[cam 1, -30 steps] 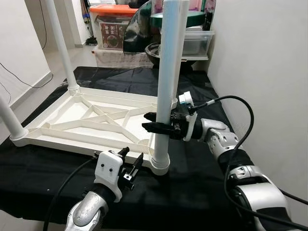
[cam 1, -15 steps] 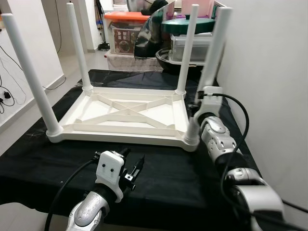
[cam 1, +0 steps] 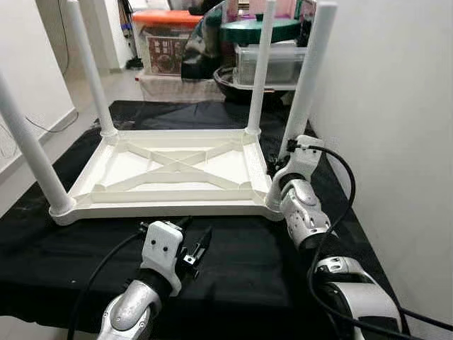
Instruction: Building children table
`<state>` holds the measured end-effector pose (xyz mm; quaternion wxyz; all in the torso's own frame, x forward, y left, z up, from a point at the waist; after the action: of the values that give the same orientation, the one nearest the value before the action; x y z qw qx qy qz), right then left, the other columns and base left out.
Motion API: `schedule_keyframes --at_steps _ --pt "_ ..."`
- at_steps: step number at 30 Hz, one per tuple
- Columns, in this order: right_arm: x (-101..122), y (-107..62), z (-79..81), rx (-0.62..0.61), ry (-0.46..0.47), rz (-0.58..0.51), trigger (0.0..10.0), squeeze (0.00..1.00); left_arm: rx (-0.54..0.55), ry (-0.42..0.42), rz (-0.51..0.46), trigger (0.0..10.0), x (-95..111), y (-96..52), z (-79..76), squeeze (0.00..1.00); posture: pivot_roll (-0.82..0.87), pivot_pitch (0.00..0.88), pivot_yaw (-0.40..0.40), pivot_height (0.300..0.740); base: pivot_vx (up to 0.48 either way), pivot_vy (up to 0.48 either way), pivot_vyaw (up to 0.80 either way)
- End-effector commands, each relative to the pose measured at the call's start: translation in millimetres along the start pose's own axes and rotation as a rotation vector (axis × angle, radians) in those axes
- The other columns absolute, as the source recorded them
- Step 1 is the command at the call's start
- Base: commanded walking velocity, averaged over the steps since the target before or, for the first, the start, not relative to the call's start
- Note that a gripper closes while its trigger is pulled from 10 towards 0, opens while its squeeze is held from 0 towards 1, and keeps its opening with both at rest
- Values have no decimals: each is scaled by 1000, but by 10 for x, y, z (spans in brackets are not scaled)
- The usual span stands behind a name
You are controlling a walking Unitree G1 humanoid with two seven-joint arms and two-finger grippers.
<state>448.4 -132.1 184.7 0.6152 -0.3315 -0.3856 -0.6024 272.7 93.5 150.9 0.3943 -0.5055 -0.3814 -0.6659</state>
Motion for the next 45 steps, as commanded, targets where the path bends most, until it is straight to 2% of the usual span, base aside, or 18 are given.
schedule_keyframes --at_steps 1,2,3,6,13,20,21,26,29,31,33,35,36,38,39,42,43,45 --pt "94 30 254 188 47 25 10000 0 8 9 14 10000 -39 -9 20 0 -27 0 -23 740 0 0 0" --pt "94 30 254 188 47 25 10000 0 8 9 14 10000 -39 -9 20 0 -27 0 -23 740 0 0 0" --pt "63 -27 448 425 92 122 10000 0 9 10 15 10000 -42 -2 22 0 -28 0 -26 740 0 0 0" --pt "41 -82 529 542 82 172 10000 0 9 10 15 10000 -44 1 18 0 -28 0 -26 740 0 0 0" --pt "-144 -539 745 1092 -88 440 10000 0 7 11 14 10000 -41 15 9 0 -30 0 -28 740 0 0 0" --pt "-185 -725 882 1278 -39 537 10000 0 9 12 13 10000 -34 16 22 0 -17 0 -32 740 0 0 0" --pt "-197 -743 897 1294 -29 546 0 0 9 13 12 10000 -33 17 22 0 -17 0 -32 740 0 0 0" --pt "-233 -779 928 1324 -22 557 0 0 8 14 11 10000 -33 18 21 0 -17 0 -32 740 0 0 0" --pt "-293 -682 907 1242 -85 524 0 0 10 15 10 10000 -27 20 21 0 -11 0 -35 740 0 0 0" --pt "-275 -442 859 1026 -107 413 0 0 10 15 10 10000 -28 21 22 0 -11 0 -35 740 0 0 0" --pt "-275 -442 859 1026 -107 413 0 0 10 15 10 10000 -28 21 22 0 -11 0 -35 740 0 0 0" --pt "-205 -176 711 736 -111 301 0 0 10 15 12 10000 -34 19 23 0 -17 0 -33 740 0 0 0" --pt "-205 -176 711 736 -111 301 0 0 10 15 12 10000 -34 19 23 0 -17 0 -33 740 0 0 0" --pt "-102 36 339 359 -169 193 0 0 9 14 13 10000 -40 17 21 0 -22 0 -29 740 0 0 0" --pt "-102 36 339 359 -169 193 0 0 9 14 13 10000 -40 17 21 0 -22 0 -29 740 0 0 0" --pt "11 82 -91 32 -214 113 0 0 7 14 14 10000 -45 18 15 0 -23 0 -27 740 0 0 0" --pt "66 21 -409 -193 -222 63 0 0 5 15 15 10000 -46 20 8 0 -23 0 -27 740 0 0 0" --pt "68 -15 -511 -271 -216 50 0 0 4 16 15 10000 -46 20 7 0 -23 0 -27 740 0 0 0"
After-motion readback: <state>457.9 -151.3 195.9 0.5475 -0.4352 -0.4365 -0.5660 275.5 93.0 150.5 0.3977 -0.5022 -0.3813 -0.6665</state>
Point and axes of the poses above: a point about 5 cm out from each wrist's last joint towards the gripper, its own y axis pointing out of the wrist towards the gripper, its own x axis along the axis of the wrist's last joint, z = x × y, the point moved 5 cm from there along y, pointing out of the wrist towards the gripper, and after that the axes turned 9 degrees about y, right-handed, at the moved point
